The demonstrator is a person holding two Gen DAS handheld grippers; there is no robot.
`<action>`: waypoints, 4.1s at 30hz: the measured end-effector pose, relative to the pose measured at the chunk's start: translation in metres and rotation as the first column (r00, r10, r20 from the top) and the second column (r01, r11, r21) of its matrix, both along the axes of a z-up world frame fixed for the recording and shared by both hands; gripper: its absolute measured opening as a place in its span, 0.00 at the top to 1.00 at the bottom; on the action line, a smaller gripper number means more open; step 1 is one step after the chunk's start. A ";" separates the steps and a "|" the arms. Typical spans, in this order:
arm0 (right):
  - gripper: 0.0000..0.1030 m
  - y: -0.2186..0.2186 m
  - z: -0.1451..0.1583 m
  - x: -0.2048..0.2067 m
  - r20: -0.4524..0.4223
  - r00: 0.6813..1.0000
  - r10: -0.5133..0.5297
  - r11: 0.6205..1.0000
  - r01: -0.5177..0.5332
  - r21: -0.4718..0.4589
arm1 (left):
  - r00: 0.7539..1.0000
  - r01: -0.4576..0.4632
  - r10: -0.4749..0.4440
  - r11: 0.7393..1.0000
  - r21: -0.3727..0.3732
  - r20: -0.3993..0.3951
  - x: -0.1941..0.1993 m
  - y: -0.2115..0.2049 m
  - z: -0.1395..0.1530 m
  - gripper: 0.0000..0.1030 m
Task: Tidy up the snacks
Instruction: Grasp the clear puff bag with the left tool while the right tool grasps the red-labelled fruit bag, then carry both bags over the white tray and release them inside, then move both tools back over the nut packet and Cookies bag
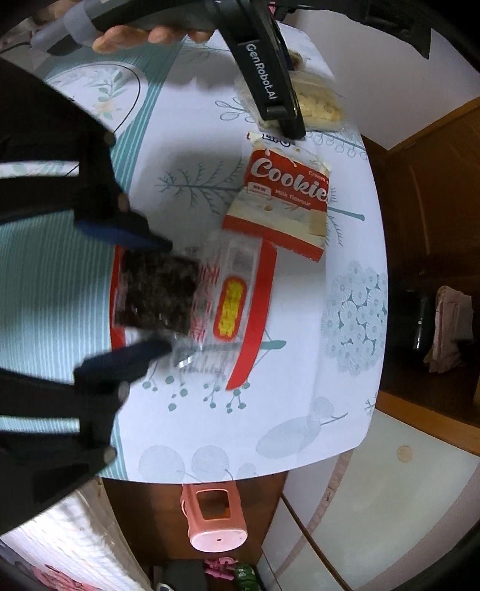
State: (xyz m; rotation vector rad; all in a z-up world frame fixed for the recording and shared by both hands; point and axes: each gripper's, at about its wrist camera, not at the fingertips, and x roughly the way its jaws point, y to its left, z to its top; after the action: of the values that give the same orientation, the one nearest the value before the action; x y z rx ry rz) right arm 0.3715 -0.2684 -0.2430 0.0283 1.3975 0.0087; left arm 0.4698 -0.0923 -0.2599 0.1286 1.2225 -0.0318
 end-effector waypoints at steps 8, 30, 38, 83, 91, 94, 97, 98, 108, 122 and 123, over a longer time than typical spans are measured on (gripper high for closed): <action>0.60 -0.010 0.014 -0.018 0.013 1.000 -0.023 1.000 0.023 0.017 | 0.996 0.084 -0.084 0.996 0.038 -0.014 -0.036 -0.004 0.018 0.39; 0.60 0.031 0.233 -0.188 0.382 0.924 0.027 0.997 -0.051 0.052 | 0.893 0.254 -0.239 0.967 0.011 0.382 -0.283 0.062 0.295 0.39; 0.60 0.068 0.272 -0.267 0.473 0.875 0.101 0.989 -0.139 0.046 | 0.851 0.291 -0.267 0.956 0.017 0.453 -0.381 0.079 0.330 0.39; 0.44 0.100 0.193 -0.345 0.333 0.935 0.120 0.985 -0.155 0.081 | 0.884 0.365 -0.330 0.930 -0.048 0.332 -0.475 0.089 0.208 0.01; 0.44 0.096 0.191 -0.343 0.322 0.940 0.113 0.985 -0.150 0.090 | 0.894 0.356 -0.324 0.933 -0.051 0.310 -0.472 0.090 0.204 0.01; 0.44 0.094 0.190 -0.341 0.316 0.943 0.106 0.986 -0.142 0.092 | 0.894 0.353 -0.323 0.935 -0.043 0.310 -0.471 0.091 0.203 0.01; 0.44 0.092 0.189 -0.339 0.309 0.946 0.098 0.986 -0.135 0.101 | 0.893 0.350 -0.322 0.936 -0.033 0.314 -0.470 0.091 0.203 0.01; 0.44 0.091 0.188 -0.338 0.307 0.947 0.097 0.986 -0.134 0.102 | 0.892 0.346 -0.321 0.938 -0.026 0.319 -0.469 0.091 0.203 0.01; 0.44 0.080 0.193 -0.325 0.339 0.939 0.063 0.990 -0.103 0.099 | 0.917 0.271 -0.241 0.961 -0.051 0.318 -0.440 0.111 0.211 0.01; 0.44 0.046 0.285 -0.239 0.432 0.902 -0.014 0.995 -0.030 0.095 | 0.908 0.091 -0.119 0.992 0.087 0.402 -0.329 0.167 0.308 0.01; 0.44 0.044 0.294 -0.233 0.444 0.896 -0.018 0.996 -0.024 0.089 | 0.901 0.071 -0.109 0.992 0.104 0.420 -0.318 0.170 0.321 0.01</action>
State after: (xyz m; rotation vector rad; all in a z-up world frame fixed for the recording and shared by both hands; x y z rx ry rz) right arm 0.1388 -0.2247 0.0514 0.0959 0.9361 0.0779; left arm 0.1523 0.0777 0.0615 0.2546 0.7784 -0.0293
